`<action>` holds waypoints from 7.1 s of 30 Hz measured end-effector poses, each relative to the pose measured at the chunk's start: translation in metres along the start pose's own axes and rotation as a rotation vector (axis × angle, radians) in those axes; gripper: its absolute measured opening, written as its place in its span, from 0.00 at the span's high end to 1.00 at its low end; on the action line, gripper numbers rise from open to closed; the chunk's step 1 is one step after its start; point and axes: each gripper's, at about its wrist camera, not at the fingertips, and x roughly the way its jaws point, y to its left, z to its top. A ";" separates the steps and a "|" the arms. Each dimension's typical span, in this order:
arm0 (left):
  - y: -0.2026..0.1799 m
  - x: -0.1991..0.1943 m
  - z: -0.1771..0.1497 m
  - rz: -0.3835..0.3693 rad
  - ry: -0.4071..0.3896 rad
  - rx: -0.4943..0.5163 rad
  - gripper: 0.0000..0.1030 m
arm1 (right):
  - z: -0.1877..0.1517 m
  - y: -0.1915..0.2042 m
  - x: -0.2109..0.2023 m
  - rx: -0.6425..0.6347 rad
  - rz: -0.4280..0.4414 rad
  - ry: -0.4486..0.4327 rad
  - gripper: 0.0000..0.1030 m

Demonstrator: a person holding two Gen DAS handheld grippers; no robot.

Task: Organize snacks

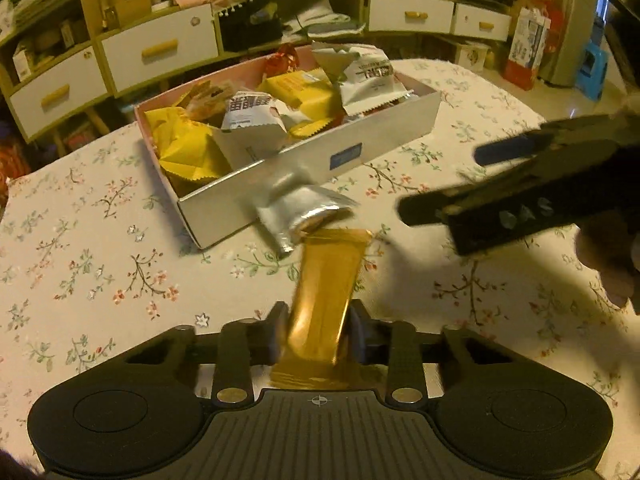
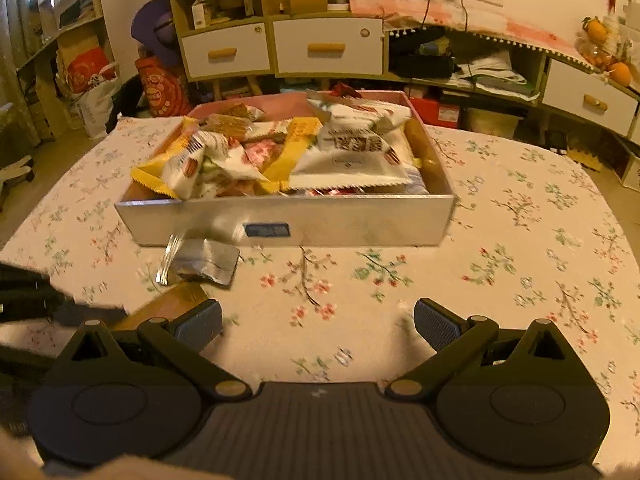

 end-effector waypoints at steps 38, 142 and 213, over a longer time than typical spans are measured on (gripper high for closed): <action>0.083 -0.036 -0.051 0.156 0.031 -0.241 0.68 | 0.011 0.082 0.011 -0.218 0.383 0.113 0.45; 0.061 -0.004 0.133 0.089 -0.216 -0.377 0.75 | 0.131 -0.018 0.010 0.013 0.071 -0.186 0.71; 0.022 -0.070 -0.003 0.216 -0.076 -0.414 0.02 | 0.016 -0.003 -0.065 0.109 -0.136 -0.010 0.02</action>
